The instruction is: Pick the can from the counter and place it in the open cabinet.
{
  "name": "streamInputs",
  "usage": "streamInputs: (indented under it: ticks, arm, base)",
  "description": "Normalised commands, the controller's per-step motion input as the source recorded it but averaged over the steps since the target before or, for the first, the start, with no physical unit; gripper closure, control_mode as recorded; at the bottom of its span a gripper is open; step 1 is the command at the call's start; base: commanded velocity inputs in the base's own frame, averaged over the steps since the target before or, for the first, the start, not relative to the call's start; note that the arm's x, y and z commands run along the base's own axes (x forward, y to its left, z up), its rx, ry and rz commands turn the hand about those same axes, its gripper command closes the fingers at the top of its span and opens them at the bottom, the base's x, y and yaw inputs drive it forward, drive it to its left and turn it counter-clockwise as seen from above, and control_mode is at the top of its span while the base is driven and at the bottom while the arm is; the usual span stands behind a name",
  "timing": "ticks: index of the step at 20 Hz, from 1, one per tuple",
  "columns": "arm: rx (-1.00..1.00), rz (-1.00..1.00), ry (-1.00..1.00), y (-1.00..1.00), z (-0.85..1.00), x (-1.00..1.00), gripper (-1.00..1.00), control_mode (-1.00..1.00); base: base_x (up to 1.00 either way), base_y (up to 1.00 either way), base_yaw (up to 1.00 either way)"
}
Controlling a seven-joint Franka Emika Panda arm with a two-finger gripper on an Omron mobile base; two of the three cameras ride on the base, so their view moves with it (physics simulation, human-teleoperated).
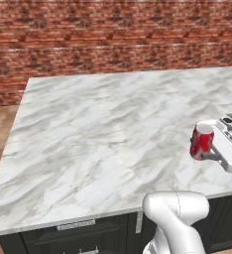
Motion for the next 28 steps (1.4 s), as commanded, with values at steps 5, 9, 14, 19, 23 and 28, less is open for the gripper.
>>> streamInputs:
  ticks: [5, 9, 14, 19, 23, 28]
  arm:
    - [0.00, -0.04, -0.04, 0.00, 0.26, -0.40, 1.00, -1.00]
    - [0.00, -0.02, -0.05, 0.00, 0.27, -0.19, 1.00, -1.00]
    - [0.00, 0.00, -0.01, 0.00, 0.00, 0.00, 1.00, 1.00]
    - [0.00, 0.00, 0.00, 0.00, 0.00, 0.00, 1.00, 1.00]
    - [0.00, 0.00, 0.00, 0.00, 0.00, 0.00, 1.00, 1.00]
    - [0.00, 0.00, 0.00, 0.00, 0.00, 0.00, 1.00, 1.00]
  base:
    - [0.00, 0.00, 0.00]
    - [0.00, 0.00, 0.00]
    - [0.00, 0.00, 0.02]
    - [-0.23, 0.00, 0.02]
    - [-0.67, 0.00, 0.04]
    - [-0.90, -0.02, 0.06]
